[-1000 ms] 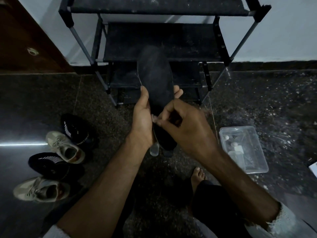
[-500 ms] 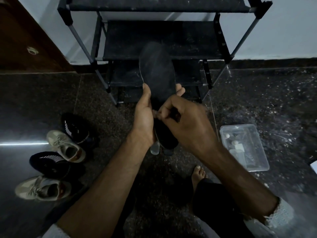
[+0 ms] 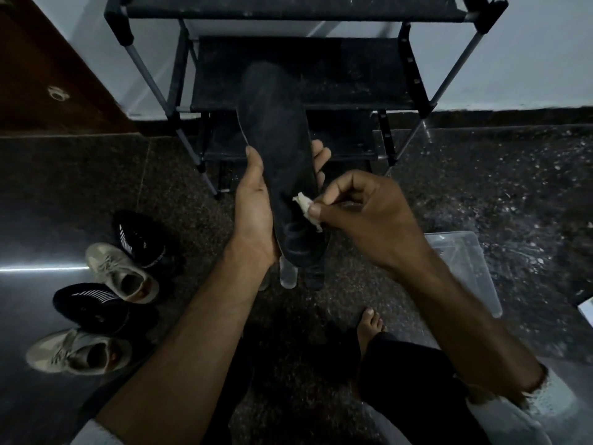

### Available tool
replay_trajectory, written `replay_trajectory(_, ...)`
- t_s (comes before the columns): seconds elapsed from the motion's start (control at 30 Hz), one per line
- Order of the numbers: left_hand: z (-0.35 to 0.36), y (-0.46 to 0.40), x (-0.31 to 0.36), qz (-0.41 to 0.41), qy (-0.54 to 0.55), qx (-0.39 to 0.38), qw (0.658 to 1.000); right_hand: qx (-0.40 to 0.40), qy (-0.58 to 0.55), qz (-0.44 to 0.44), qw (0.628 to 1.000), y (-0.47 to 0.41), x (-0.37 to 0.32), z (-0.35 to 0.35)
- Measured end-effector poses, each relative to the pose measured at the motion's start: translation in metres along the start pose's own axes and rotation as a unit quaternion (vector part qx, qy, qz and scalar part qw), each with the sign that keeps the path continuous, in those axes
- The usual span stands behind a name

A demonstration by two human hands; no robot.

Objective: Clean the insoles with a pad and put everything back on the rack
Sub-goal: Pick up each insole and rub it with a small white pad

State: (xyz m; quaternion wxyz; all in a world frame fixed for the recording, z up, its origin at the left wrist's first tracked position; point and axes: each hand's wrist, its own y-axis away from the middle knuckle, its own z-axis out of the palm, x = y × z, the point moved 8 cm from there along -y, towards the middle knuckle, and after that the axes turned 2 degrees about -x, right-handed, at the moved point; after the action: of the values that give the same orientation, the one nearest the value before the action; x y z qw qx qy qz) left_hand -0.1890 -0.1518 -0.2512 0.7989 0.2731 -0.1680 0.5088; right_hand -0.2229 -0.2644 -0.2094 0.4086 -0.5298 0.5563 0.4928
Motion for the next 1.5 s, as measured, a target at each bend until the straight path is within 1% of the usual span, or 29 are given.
replay_trajectory(0.13, 0.013, 0.004, -0.011, -0.043, 0.032, -0.034, 0.998, 0.059, -0.021, -0.011, 0.998, -0.003, 0.001, -0.012)
replay_trajectory(0.23, 0.016, 0.006, -0.023, -0.071, 0.020, -0.031, 0.997, 0.070, -0.008, -0.021, 0.997, -0.004, 0.003, -0.011)
replay_trajectory(0.37, 0.016, 0.007, -0.022, -0.070, 0.027, -0.025, 0.997, 0.075, 0.019, -0.043, 0.996, -0.001, 0.000, -0.008)
replay_trajectory(0.43, 0.017, 0.007, -0.020, -0.066, 0.039, -0.024, 0.997, 0.086, 0.103, -0.073, 0.988, 0.003, -0.008, -0.008)
replay_trajectory(0.5, 0.018, 0.008, -0.019, -0.067, 0.038, -0.028, 0.997, 0.088, 0.225, -0.105, 0.965, 0.006, -0.016, -0.004)
replay_trajectory(0.53, 0.018, 0.008, -0.019, -0.066, 0.030, -0.027, 0.997, 0.080, 0.259, -0.112, 0.956, 0.008, -0.019, 0.000)
replay_trajectory(0.57, 0.017, 0.008, -0.019, -0.065, 0.026, -0.025, 0.997, 0.062, 0.261, -0.116, 0.956, 0.009, -0.021, 0.004)
replay_trajectory(0.67, 0.012, 0.006, -0.016, -0.051, 0.048, -0.016, 0.997, -0.027, 0.178, -0.101, 0.978, 0.012, -0.023, 0.023)
replay_trajectory(0.7, 0.011, 0.006, -0.016, -0.049, 0.056, -0.016, 0.997, -0.042, 0.159, -0.095, 0.982, 0.012, -0.023, 0.026)
replay_trajectory(0.77, 0.012, 0.006, -0.020, -0.062, 0.063, -0.026, 0.996, -0.021, 0.160, -0.101, 0.982, 0.010, -0.024, 0.023)
replay_trajectory(0.87, 0.018, 0.009, -0.030, -0.099, 0.060, -0.041, 0.992, 0.064, 0.217, -0.125, 0.966, 0.007, -0.026, 0.007)
replay_trajectory(0.93, 0.018, 0.010, -0.029, -0.096, 0.052, -0.038, 0.993, 0.089, 0.241, -0.130, 0.958, 0.008, -0.026, 0.002)
replay_trajectory(0.97, 0.017, 0.009, -0.028, -0.091, 0.057, -0.035, 0.994, 0.082, 0.239, -0.130, 0.959, 0.008, -0.026, 0.003)
replay_trajectory(1.1, 0.011, 0.006, -0.018, -0.062, 0.063, -0.017, 0.996, -0.033, 0.160, -0.110, 0.980, 0.013, -0.027, 0.025)
replay_trajectory(1.13, 0.012, 0.006, -0.019, -0.064, 0.062, -0.017, 0.996, -0.041, 0.149, -0.111, 0.982, 0.013, -0.029, 0.027)
replay_trajectory(1.17, 0.013, 0.007, -0.020, -0.072, 0.059, -0.020, 0.995, -0.031, 0.144, -0.115, 0.982, 0.013, -0.030, 0.025)
replay_trajectory(1.23, 0.016, 0.010, -0.028, -0.102, 0.054, -0.029, 0.993, 0.017, 0.150, -0.123, 0.981, 0.011, -0.030, 0.017)
replay_trajectory(1.3, 0.017, 0.011, -0.032, -0.118, 0.059, -0.030, 0.991, 0.058, 0.195, -0.125, 0.971, 0.010, -0.028, 0.009)
replay_trajectory(1.33, 0.015, 0.010, -0.032, -0.110, 0.055, -0.023, 0.992, 0.069, 0.226, -0.123, 0.964, 0.009, -0.026, 0.006)
replay_trajectory(1.4, 0.012, 0.008, -0.027, -0.087, 0.046, -0.014, 0.995, 0.059, 0.258, -0.119, 0.957, 0.009, -0.026, 0.003)
replay_trajectory(1.5, 0.011, 0.007, -0.020, -0.068, 0.058, -0.015, 0.996, -0.026, 0.212, -0.112, 0.971, 0.014, -0.030, 0.019)
